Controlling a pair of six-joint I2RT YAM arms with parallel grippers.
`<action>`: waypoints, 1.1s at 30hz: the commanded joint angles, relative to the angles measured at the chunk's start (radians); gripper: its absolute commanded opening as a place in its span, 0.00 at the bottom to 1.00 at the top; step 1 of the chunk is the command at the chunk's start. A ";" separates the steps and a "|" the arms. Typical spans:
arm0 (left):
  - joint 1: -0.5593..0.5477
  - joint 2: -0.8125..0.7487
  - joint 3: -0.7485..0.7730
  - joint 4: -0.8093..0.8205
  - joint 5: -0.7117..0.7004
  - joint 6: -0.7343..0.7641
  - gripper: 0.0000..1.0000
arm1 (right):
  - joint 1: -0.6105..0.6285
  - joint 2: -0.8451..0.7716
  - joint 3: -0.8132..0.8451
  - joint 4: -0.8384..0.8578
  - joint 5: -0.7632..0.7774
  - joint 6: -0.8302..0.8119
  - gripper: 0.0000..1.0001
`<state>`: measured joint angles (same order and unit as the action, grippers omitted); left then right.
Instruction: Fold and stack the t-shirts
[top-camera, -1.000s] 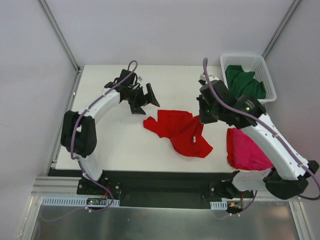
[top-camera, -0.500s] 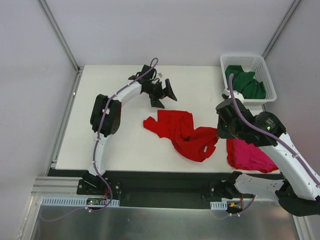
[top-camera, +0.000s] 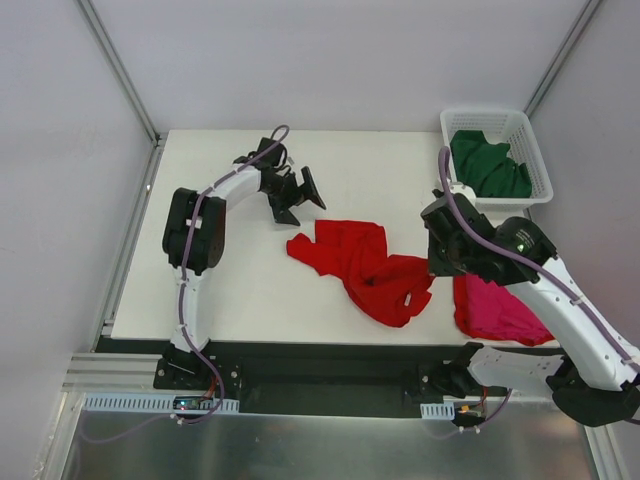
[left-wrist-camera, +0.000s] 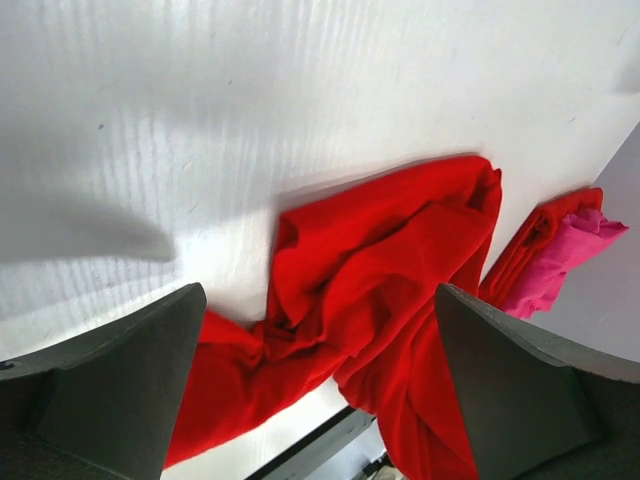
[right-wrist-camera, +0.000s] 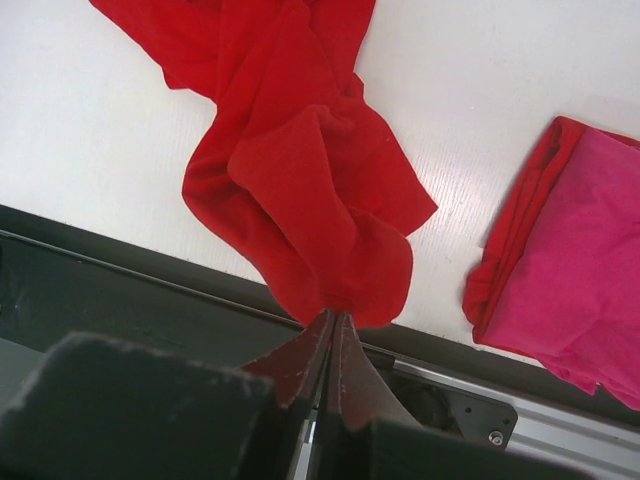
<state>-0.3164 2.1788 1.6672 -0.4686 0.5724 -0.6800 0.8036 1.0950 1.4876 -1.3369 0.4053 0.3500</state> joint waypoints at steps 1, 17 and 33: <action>-0.021 0.018 0.074 -0.011 0.037 0.031 0.99 | -0.004 0.006 0.000 -0.054 -0.011 -0.029 0.01; -0.095 0.157 0.167 -0.010 0.063 -0.018 0.88 | -0.024 -0.029 -0.070 -0.038 -0.020 -0.036 0.01; -0.020 -0.709 -0.198 -0.019 -0.487 0.079 0.00 | -0.055 0.005 -0.112 0.022 -0.052 -0.085 0.01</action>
<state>-0.3367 1.8126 1.4723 -0.5117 0.3542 -0.6430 0.7624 1.1027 1.3869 -1.3193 0.3580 0.2863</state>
